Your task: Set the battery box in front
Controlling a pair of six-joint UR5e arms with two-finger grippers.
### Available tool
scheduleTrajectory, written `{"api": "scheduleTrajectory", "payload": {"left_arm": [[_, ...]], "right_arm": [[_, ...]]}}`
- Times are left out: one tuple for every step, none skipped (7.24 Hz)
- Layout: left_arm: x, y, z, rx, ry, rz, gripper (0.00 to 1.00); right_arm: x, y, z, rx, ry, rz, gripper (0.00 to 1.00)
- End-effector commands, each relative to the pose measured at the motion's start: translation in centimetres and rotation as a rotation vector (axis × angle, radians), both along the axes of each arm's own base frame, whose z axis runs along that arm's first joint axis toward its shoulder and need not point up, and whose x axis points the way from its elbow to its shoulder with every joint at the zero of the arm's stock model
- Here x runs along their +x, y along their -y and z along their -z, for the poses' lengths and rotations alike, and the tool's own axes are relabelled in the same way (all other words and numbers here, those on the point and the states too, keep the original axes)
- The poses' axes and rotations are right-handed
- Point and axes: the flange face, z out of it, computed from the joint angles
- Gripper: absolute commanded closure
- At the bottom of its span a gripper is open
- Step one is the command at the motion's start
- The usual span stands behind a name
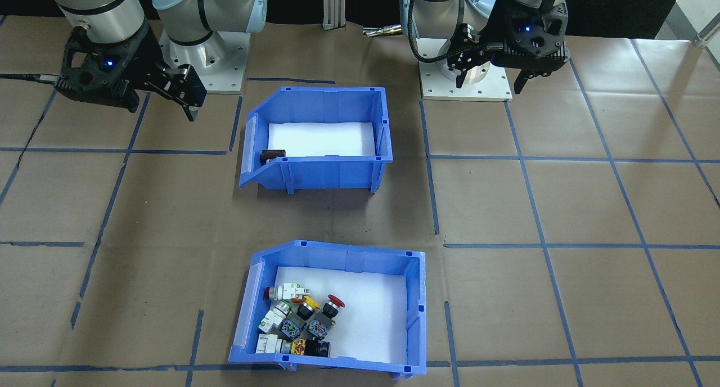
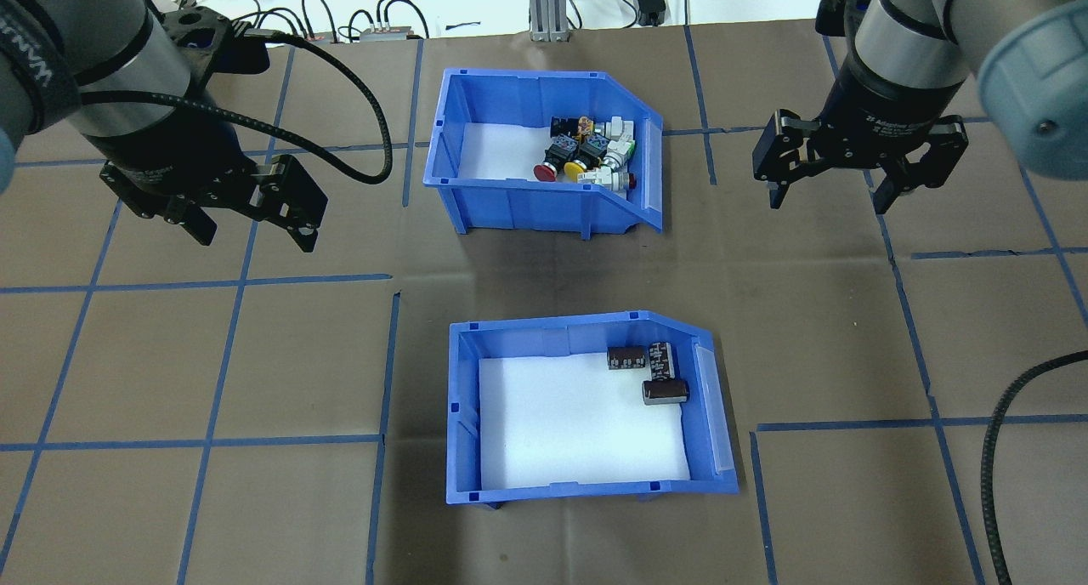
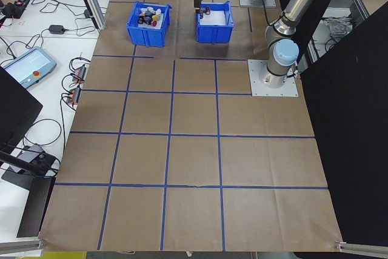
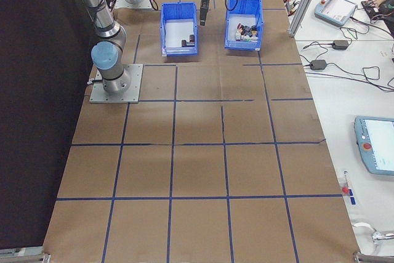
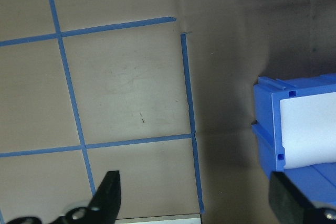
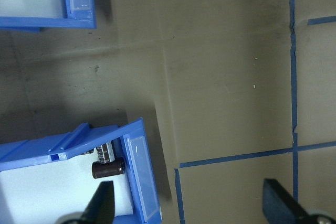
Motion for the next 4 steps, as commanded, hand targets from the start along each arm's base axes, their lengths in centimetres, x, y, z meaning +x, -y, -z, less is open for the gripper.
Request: {"api": "scheduleTrajectory", "payload": {"left_arm": [[-1.4, -1.6, 0.8, 0.012, -0.008, -0.081, 0.01], [-2.4, -2.6, 1.4, 0.014, 0.001, -0.105, 0.01], [-3.1, -3.4, 1.4, 0.017, -0.002, -0.158, 0.01], [-3.6, -4.2, 1.7, 0.022, 0.012, -0.316, 0.01]], "right_arm": [[0.1, 2.8, -0.7, -0.013, 0.016, -0.11, 0.0], [0.4, 5.0, -1.4, -0.018, 0.019, -0.165, 0.0], [1.8, 7.0, -1.8, -0.019, 0.022, -0.304, 0.0], [5.0, 8.0, -1.7, -0.013, 0.022, -0.497, 0.0]]}}
